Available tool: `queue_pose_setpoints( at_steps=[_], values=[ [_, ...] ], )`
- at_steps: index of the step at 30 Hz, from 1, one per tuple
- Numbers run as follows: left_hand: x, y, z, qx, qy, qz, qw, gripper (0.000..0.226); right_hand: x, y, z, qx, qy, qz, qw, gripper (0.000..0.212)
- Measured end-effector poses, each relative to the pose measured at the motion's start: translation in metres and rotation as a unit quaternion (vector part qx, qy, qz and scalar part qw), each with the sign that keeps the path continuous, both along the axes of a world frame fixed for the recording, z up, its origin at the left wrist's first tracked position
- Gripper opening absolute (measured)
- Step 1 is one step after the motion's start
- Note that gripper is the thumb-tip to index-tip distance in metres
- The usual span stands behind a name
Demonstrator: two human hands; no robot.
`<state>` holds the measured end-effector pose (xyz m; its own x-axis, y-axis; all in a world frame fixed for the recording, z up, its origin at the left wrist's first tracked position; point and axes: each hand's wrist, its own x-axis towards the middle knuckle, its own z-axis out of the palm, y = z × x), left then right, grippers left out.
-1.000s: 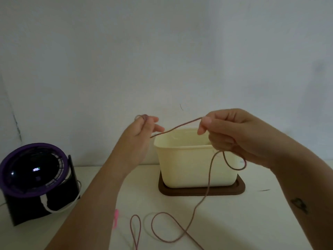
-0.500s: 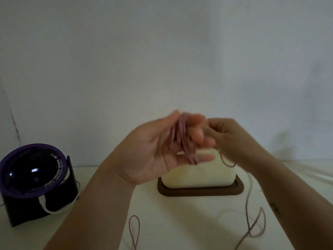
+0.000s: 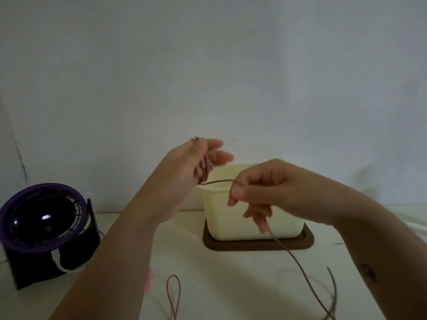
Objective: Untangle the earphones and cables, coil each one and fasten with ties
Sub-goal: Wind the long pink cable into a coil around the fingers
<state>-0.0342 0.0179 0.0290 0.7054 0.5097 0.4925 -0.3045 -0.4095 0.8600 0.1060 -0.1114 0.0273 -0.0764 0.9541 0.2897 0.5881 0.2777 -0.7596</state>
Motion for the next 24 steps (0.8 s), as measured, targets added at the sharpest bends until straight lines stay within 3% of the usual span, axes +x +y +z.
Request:
queue_pose_setpoints(
  at_steps=[3,8,13,18,22,24],
  values=[
    [-0.002,-0.003,-0.007,0.132,0.175,0.037,0.975,0.042,0.008,-0.007,0.008,0.034,0.122,0.008,0.992,0.019],
    [0.000,-0.006,-0.011,0.070,0.250,-0.051,0.964,0.048,0.017,-0.005,0.010,0.104,0.208,-0.081,0.969,0.020],
    [-0.003,-0.001,-0.013,-0.014,0.213,-0.179,0.960,0.038,0.025,0.003,0.004,0.152,0.243,-0.130,0.949,0.030],
    [-0.005,-0.013,-0.010,-0.053,0.179,-0.365,0.912,0.033,0.022,0.011,-0.005,0.122,0.250,-0.107,0.955,0.030],
    [0.002,-0.012,-0.001,-0.177,0.012,-0.479,0.860,0.040,0.017,0.017,-0.013,0.060,0.255,-0.066,0.963,0.036],
    [0.001,-0.013,0.006,-0.258,-0.084,-0.464,0.843,0.042,0.014,0.017,-0.015,0.033,0.256,-0.070,0.964,0.030]
  ],
)
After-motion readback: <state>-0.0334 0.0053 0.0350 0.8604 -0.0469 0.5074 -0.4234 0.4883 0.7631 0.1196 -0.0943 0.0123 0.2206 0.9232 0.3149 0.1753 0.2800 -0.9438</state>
